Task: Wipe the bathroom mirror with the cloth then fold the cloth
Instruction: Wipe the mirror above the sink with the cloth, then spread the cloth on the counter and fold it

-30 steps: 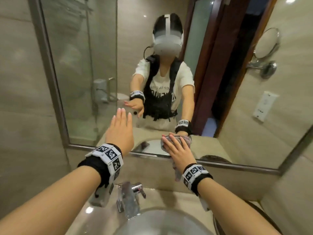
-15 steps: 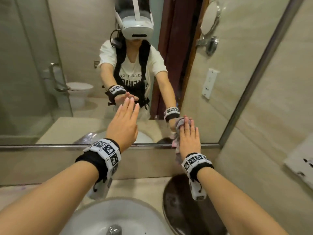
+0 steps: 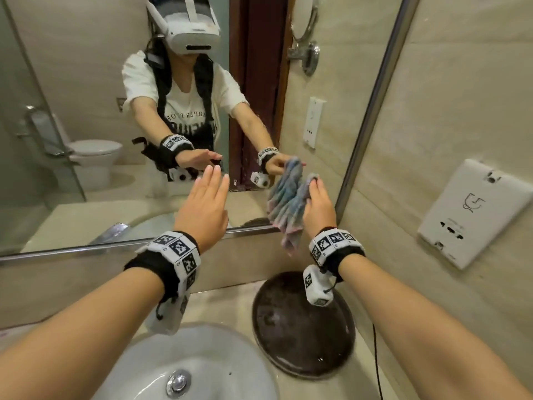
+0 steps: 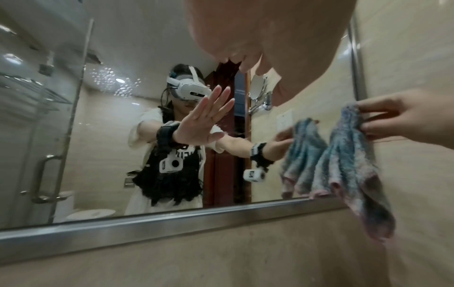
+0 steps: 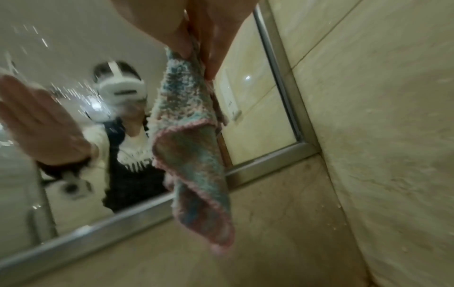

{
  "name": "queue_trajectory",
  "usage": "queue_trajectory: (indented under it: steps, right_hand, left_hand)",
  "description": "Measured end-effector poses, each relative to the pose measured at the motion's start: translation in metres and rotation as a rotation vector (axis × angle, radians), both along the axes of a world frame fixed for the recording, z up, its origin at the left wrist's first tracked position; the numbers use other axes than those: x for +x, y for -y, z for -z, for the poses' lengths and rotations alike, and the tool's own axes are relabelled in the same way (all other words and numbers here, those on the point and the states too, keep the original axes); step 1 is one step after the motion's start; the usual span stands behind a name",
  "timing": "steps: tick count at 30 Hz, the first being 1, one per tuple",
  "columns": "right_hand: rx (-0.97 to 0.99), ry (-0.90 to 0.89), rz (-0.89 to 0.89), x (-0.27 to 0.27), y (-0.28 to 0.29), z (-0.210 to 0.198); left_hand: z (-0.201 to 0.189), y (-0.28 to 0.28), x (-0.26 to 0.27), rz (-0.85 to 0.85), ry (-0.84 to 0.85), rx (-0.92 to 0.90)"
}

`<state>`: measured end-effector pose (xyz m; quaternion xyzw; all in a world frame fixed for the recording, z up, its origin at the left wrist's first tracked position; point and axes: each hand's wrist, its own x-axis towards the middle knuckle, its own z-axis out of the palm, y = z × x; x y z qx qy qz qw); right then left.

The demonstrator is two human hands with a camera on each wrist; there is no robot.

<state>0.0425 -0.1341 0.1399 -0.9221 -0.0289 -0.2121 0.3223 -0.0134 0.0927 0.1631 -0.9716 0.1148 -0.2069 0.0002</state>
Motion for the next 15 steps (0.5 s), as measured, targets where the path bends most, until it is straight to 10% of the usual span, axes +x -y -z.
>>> queue_trajectory:
  steps: [15]
  right_hand:
    - [0.736,0.020,-0.108,-0.155,-0.009,-0.077]
  left_hand:
    - [-0.013,0.033,-0.113,0.248,-0.406,-0.299]
